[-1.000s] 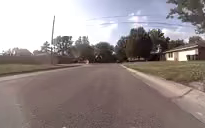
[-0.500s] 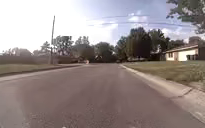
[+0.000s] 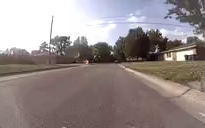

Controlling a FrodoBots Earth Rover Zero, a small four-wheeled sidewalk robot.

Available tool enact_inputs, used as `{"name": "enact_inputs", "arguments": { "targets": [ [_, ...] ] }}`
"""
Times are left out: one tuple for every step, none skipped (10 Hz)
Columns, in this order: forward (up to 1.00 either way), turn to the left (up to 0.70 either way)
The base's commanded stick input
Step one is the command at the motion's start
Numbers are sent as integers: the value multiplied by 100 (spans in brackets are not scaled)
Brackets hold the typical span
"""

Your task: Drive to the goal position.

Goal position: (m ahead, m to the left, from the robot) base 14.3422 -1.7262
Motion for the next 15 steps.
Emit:
{"name": "enact_inputs", "arguments": {
  "targets": [
    [85,-3],
    [85,0],
    [85,0],
    [85,0],
    [85,0],
    [85,0],
    [85,0],
    [85,1],
    [85,2],
    [85,10],
    [85,33],
    [85,23],
    [85,0],
    [85,0],
    [85,0]
  ]
}}
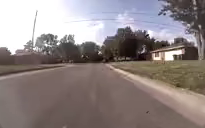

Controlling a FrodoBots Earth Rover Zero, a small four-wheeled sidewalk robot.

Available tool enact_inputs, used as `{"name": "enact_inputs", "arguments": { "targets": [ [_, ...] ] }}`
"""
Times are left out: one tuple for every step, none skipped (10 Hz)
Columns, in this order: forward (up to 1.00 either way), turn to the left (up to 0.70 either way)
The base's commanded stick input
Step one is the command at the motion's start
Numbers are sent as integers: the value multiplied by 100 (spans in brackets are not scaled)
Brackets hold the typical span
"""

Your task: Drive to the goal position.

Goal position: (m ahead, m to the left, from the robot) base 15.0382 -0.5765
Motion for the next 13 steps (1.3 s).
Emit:
{"name": "enact_inputs", "arguments": {
  "targets": [
    [85,0],
    [85,0],
    [85,0],
    [85,0],
    [85,0],
    [85,0],
    [85,0],
    [85,0],
    [85,0],
    [85,0],
    [85,0],
    [85,0],
    [85,0]
  ]
}}
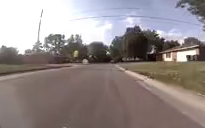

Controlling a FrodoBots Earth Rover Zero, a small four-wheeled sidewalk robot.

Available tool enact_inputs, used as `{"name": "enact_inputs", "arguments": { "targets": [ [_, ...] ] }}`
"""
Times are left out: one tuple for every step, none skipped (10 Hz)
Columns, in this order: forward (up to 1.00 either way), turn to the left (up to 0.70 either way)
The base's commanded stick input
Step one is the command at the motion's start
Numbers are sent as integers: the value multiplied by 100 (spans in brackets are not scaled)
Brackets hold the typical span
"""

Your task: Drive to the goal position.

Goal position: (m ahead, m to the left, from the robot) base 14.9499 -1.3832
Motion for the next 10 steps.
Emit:
{"name": "enact_inputs", "arguments": {
  "targets": [
    [85,-5],
    [85,-17],
    [85,-29],
    [85,-34],
    [85,-34],
    [85,-34],
    [85,-31],
    [85,-5],
    [85,0],
    [85,0]
  ]
}}
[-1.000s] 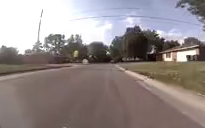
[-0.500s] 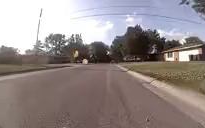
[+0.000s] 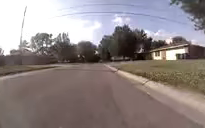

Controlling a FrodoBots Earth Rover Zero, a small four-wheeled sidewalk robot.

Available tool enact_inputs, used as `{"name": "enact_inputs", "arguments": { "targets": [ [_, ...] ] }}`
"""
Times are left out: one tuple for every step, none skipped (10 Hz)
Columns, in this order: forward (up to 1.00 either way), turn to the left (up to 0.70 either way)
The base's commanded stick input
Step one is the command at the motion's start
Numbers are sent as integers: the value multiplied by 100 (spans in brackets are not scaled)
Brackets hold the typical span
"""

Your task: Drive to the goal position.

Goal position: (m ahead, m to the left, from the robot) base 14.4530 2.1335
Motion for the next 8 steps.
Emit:
{"name": "enact_inputs", "arguments": {
  "targets": [
    [85,0],
    [85,0],
    [85,0],
    [85,0],
    [85,0],
    [85,0],
    [85,0],
    [85,0]
  ]
}}
